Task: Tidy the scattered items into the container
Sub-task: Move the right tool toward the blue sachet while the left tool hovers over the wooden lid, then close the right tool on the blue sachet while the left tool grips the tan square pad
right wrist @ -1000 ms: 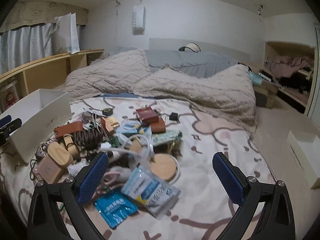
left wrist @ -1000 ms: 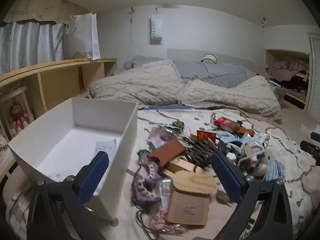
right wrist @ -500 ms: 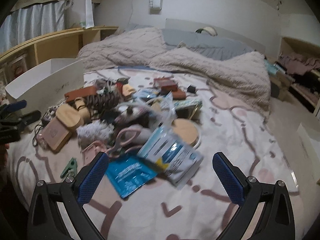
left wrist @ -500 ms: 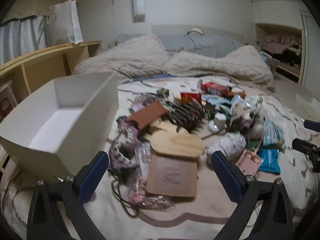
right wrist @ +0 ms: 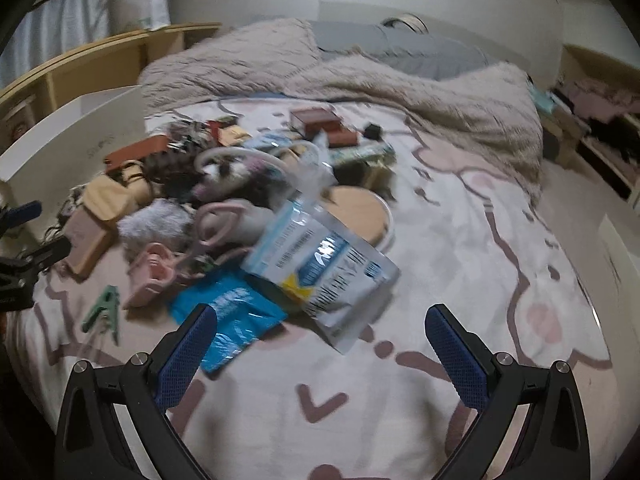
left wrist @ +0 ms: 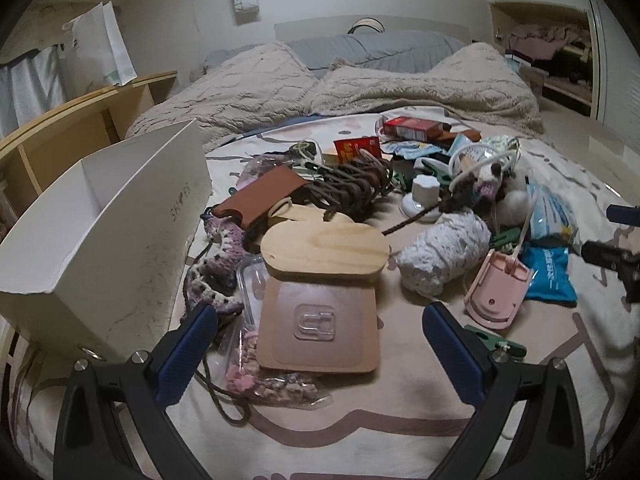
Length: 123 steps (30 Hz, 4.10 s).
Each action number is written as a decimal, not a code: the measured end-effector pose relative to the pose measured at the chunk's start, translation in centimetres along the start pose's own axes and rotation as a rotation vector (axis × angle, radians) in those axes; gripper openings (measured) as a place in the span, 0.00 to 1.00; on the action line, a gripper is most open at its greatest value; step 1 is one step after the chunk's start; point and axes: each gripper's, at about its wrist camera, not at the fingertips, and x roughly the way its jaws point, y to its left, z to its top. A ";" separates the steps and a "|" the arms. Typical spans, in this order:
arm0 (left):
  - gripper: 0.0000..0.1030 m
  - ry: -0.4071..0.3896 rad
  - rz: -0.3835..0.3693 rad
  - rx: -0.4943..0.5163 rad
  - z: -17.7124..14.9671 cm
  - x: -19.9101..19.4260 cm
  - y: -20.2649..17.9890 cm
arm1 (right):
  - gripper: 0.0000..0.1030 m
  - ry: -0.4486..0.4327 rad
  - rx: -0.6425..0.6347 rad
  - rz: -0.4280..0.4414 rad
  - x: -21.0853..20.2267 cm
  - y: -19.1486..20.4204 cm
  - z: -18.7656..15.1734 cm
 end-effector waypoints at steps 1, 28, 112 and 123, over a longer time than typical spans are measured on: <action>1.00 0.006 0.004 0.004 0.0 0.2 -0.1 | 1.00 0.009 0.016 0.005 0.2 -0.3 0.0; 1.00 0.052 0.068 0.020 -0.3 2.2 -0.1 | 1.00 0.119 0.147 0.001 4.2 1.8 -0.3; 0.95 0.081 -0.048 -0.019 -0.2 4.1 -0.8 | 0.72 0.091 0.120 -0.023 2.4 0.9 -2.1; 0.79 0.112 -0.037 -0.031 -0.4 4.8 -0.4 | 0.60 0.084 0.100 -0.025 2.1 1.3 -2.0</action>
